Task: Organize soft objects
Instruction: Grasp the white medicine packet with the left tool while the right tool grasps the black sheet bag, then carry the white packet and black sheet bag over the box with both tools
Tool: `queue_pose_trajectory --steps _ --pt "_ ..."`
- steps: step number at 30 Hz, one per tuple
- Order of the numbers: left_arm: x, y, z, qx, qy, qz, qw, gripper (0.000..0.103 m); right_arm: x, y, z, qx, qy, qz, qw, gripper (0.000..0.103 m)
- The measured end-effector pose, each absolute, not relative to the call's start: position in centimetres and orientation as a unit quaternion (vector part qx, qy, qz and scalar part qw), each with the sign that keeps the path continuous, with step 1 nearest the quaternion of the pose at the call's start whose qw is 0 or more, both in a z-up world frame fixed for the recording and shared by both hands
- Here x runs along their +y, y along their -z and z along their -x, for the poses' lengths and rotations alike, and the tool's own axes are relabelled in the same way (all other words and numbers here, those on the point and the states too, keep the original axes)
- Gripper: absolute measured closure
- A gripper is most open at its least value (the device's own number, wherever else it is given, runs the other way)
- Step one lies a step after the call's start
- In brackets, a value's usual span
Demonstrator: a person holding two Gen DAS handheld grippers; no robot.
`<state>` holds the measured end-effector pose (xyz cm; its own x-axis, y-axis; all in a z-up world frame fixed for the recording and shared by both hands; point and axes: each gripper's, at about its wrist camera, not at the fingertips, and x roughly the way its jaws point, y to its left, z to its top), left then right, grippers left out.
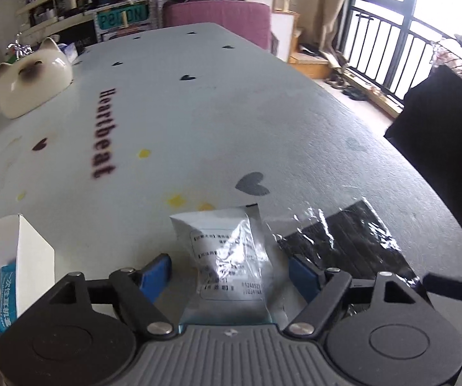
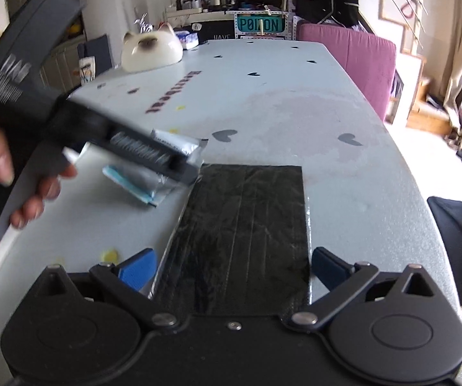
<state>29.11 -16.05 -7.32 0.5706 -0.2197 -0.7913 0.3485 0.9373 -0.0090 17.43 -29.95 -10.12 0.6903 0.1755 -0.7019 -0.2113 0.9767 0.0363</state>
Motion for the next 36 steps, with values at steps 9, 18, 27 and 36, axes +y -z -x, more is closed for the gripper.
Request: queue_pose_trajectory --steps 9,18,27,36 --pt "-15.6 7.1 -28.3 0.419 0.158 -0.074 0.891 0.047 -29.7 10.0 -16.5 0.368 -0.093 0.026 0.925 0.007" --pt "-14.5 7.1 -25.3 0.406 0.167 -0.064 0.896 0.053 -29.8 9.6 -14.9 0.355 -0.088 0.024 0.930 0.036" --pt "-12.5 5.1 -22.4 0.392 0.174 -0.015 0.903 0.053 -30.4 8.5 -13.1 0.340 -0.072 -0.001 0.938 0.038" --pt "-9.5 1.4 -17.9 0.349 0.185 0.024 0.918 0.053 -29.2 5.9 -10.8 0.300 -0.075 -0.006 0.951 0.037"
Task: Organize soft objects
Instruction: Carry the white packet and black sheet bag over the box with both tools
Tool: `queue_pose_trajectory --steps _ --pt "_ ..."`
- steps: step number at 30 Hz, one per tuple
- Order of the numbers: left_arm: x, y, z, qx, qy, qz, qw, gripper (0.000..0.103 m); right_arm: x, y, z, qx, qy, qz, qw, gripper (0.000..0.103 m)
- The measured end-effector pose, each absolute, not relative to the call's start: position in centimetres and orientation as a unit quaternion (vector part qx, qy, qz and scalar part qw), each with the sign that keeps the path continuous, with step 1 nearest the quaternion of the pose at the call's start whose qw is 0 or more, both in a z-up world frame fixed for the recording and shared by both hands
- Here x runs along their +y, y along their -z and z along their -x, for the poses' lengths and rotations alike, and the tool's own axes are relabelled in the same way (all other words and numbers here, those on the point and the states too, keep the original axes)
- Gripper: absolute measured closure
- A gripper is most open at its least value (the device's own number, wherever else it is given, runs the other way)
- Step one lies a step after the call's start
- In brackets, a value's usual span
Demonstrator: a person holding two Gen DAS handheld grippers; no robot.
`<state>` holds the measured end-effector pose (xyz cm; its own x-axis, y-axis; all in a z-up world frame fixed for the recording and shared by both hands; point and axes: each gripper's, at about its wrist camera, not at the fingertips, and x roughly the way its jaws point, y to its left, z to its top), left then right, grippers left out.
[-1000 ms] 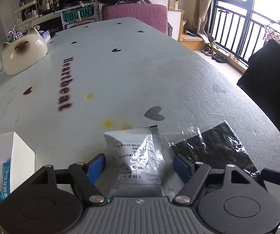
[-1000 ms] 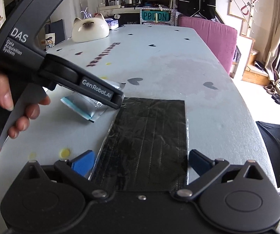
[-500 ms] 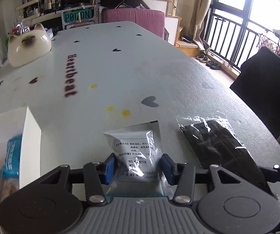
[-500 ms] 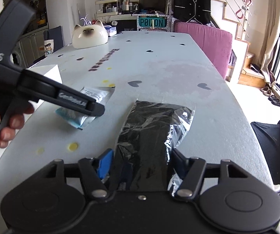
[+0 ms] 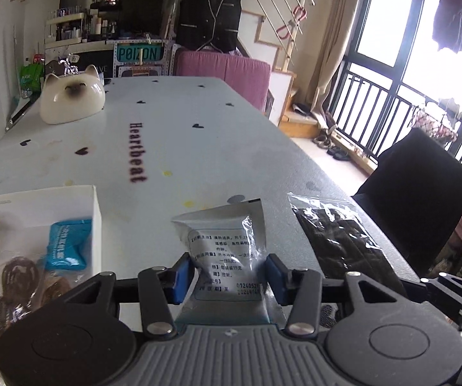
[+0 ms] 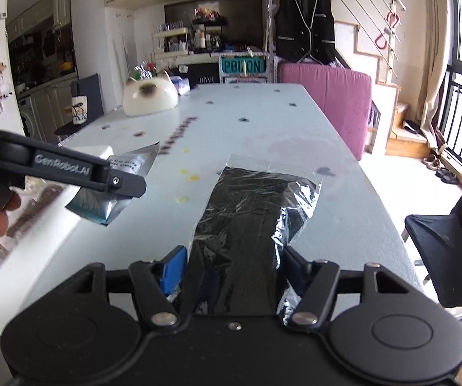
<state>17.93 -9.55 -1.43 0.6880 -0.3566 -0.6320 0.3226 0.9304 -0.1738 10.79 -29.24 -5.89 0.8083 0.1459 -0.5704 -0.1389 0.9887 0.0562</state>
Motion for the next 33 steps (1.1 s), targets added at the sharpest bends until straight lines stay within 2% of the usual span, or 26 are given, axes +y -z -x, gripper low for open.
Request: queue_pose_trajectory --steps 8,20,33 --pt "-3.8 -1.4 -13.2 0.312 0.173 0.042 0.933 0.053 -25.3 3.3 -9.6 0.280 -0.102 -0.029 0.954 0.037" --pt "8.7 -5.0 -10.6 0.280 0.130 0.036 0.950 0.053 -14.0 1.7 -9.1 0.297 -0.165 -0.059 0.939 0.036" --pt "18.5 -5.3 -10.3 0.282 0.101 0.075 0.951 0.053 -1.1 2.6 -9.0 0.344 -0.236 -0.075 0.906 0.035"
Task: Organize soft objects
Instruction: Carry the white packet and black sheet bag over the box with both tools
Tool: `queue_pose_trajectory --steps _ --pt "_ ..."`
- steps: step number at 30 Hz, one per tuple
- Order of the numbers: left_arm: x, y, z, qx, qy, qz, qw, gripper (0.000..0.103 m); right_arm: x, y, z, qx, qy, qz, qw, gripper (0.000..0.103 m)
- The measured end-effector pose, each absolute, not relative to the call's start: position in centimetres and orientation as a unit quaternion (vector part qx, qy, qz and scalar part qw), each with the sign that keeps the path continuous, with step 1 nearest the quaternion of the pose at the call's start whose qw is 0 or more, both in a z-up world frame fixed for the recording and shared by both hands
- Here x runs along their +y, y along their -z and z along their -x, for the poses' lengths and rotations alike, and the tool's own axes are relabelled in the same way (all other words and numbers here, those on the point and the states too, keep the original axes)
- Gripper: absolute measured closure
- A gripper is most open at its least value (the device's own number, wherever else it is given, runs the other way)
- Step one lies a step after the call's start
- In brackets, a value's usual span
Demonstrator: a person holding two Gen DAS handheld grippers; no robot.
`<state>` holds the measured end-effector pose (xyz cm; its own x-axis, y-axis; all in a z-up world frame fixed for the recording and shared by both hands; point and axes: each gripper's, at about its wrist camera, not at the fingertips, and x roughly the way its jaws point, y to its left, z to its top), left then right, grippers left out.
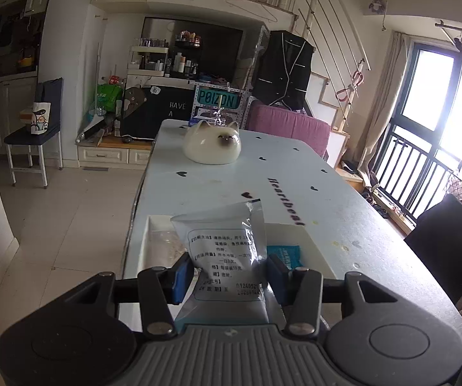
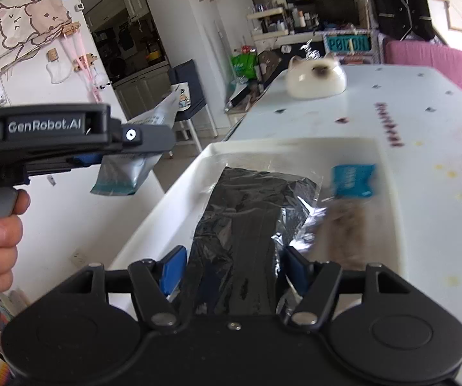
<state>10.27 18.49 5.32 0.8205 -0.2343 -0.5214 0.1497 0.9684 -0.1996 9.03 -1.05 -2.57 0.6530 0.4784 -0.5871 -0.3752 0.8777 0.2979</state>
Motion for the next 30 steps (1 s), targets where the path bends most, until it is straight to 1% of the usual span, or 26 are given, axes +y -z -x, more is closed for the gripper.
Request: queue_pose_trajectory --steps 8,9,10,11,12,18,20,21,22,23,24,25,26,28,30 --pt "21.3 -5.2 -10.8 0.287 0.103 0.082 0.949 0.053 2.9 3.6 -9.2 0.366 -0.238 -0.085 0.896 0.034" --pt "21.5 -5.1 -11.0 0.289 0.104 0.083 0.948 0.053 3.1 3.8 -9.2 0.371 -0.237 -0.090 0.893 0.026" --pt "21.5 -4.9 -11.1 0.292 0.106 0.084 0.947 0.053 3.1 4.0 -9.2 0.376 -0.239 -0.099 0.890 0.011" --pt "21.5 -4.7 -11.3 0.295 0.107 0.084 0.946 0.053 3.1 4.1 -9.2 0.380 -0.240 -0.110 0.886 0.006" --pt "21.6 -4.5 -11.5 0.299 0.110 0.083 0.944 0.053 3.0 4.2 -9.1 0.382 -0.243 -0.118 0.884 0.003" --pt "21.2 -2.7 -12.7 0.323 0.123 0.076 0.935 0.053 1.7 3.5 -8.5 0.374 -0.231 -0.122 0.890 0.004" --pt "21.2 -2.3 -12.8 0.328 0.125 0.074 0.933 0.052 0.9 3.4 -8.3 0.376 -0.239 -0.121 0.887 0.010" --pt "21.2 -2.2 -12.8 0.329 0.126 0.073 0.933 0.052 0.6 3.3 -8.1 0.380 -0.247 -0.115 0.884 0.017" --pt "21.3 -2.0 -12.7 0.330 0.126 0.072 0.933 0.052 0.3 3.3 -8.0 0.386 -0.255 -0.109 0.880 0.029" --pt "21.4 -1.9 -12.6 0.331 0.125 0.071 0.932 0.052 0.0 3.2 -8.0 0.395 -0.263 -0.105 0.874 0.035" --pt "21.5 -1.9 -12.5 0.332 0.124 0.069 0.932 0.052 -0.2 3.1 -7.8 0.403 -0.274 -0.101 0.867 0.045" --pt "21.5 -1.8 -12.5 0.333 0.123 0.068 0.932 0.052 -0.2 3.2 -7.6 0.407 -0.283 -0.095 0.863 0.052" --pt "21.6 -1.7 -12.4 0.335 0.123 0.068 0.932 0.052 -0.1 3.2 -7.5 0.415 -0.292 -0.086 0.857 0.056" --pt "21.5 -1.7 -12.5 0.336 0.124 0.066 0.931 0.052 0.6 3.8 -7.6 0.432 -0.311 -0.082 0.843 0.072" --pt "21.4 -1.7 -12.6 0.338 0.123 0.065 0.931 0.052 1.5 4.7 -8.2 0.450 -0.313 -0.077 0.833 0.077"
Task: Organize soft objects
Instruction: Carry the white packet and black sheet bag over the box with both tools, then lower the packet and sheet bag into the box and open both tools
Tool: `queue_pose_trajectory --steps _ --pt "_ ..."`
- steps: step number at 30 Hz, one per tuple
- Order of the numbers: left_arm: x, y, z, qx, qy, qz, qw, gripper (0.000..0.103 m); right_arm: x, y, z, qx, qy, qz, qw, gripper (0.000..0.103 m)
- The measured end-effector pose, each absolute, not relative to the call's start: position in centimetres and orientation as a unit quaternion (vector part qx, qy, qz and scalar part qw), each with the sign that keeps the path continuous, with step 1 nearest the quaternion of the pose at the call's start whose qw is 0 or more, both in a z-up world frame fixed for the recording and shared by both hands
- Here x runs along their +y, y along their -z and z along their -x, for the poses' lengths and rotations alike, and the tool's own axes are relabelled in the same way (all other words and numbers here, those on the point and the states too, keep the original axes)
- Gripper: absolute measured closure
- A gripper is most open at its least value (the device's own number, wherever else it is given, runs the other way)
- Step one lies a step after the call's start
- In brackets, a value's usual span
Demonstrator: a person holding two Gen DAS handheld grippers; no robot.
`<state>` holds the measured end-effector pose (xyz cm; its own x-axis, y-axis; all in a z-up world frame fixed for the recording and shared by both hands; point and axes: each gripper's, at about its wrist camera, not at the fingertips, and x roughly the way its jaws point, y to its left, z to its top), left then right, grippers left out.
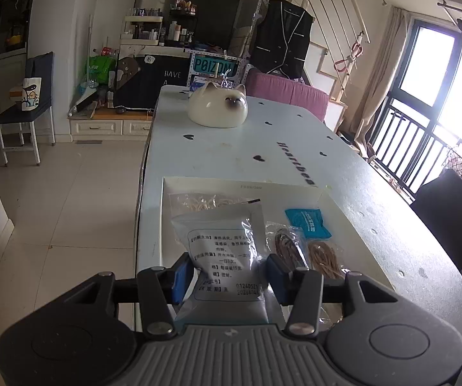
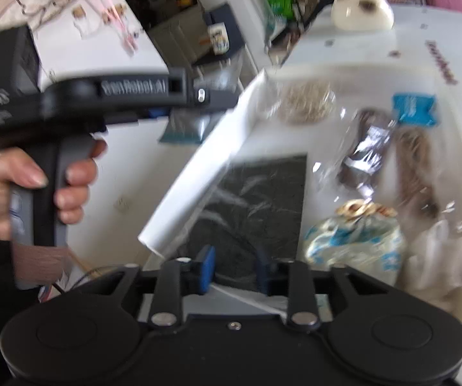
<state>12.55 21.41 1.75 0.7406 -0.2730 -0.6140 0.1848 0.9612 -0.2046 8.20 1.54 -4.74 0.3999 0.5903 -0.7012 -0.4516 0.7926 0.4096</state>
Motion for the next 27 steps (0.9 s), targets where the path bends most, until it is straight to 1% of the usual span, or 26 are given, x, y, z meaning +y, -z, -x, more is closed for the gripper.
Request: queue_pose_trajectory --steps 3,8,12,14,16,19,21,22,23,27 --pt "21.2 -1.7 -12.5 0.342 0.125 0.062 0.929 0.052 2.7 6.0 -9.3 0.464 -0.304 -0.083 0.828 0.082" --pt "20.6 -0.9 -13.6 0.361 0.130 0.059 0.922 0.052 3.6 7.0 -10.4 0.448 -0.284 -0.090 0.843 0.082" --pt "20.4 0.3 -14.7 0.382 0.126 0.070 0.913 0.052 2.6 6.2 -9.8 0.431 -0.291 -0.099 0.848 0.075" --pt "20.1 0.7 -15.3 0.390 0.128 0.070 0.909 0.052 2.1 5.7 -9.2 0.415 -0.294 -0.089 0.856 0.074" --pt "19.7 1.1 -15.9 0.394 0.131 0.060 0.908 0.052 1.5 5.2 -8.8 0.404 -0.292 -0.081 0.863 0.071" --pt "19.1 1.7 -16.9 0.405 0.122 0.038 0.905 0.052 0.7 5.0 -8.6 0.400 -0.281 -0.074 0.869 0.070" --pt "18.9 2.2 -17.1 0.410 0.108 0.017 0.906 0.042 0.1 4.9 -8.5 0.398 -0.276 -0.073 0.872 0.070" --pt "18.8 2.4 -17.2 0.409 0.100 0.013 0.907 0.028 -0.1 4.9 -8.5 0.397 -0.276 -0.075 0.872 0.070" --pt "18.9 2.3 -17.1 0.407 0.093 0.012 0.909 0.021 -0.4 4.8 -8.5 0.396 -0.276 -0.077 0.872 0.070" --pt "18.9 2.2 -16.3 0.407 0.106 0.019 0.907 0.021 -1.3 4.7 -8.7 0.391 -0.280 -0.083 0.873 0.069"
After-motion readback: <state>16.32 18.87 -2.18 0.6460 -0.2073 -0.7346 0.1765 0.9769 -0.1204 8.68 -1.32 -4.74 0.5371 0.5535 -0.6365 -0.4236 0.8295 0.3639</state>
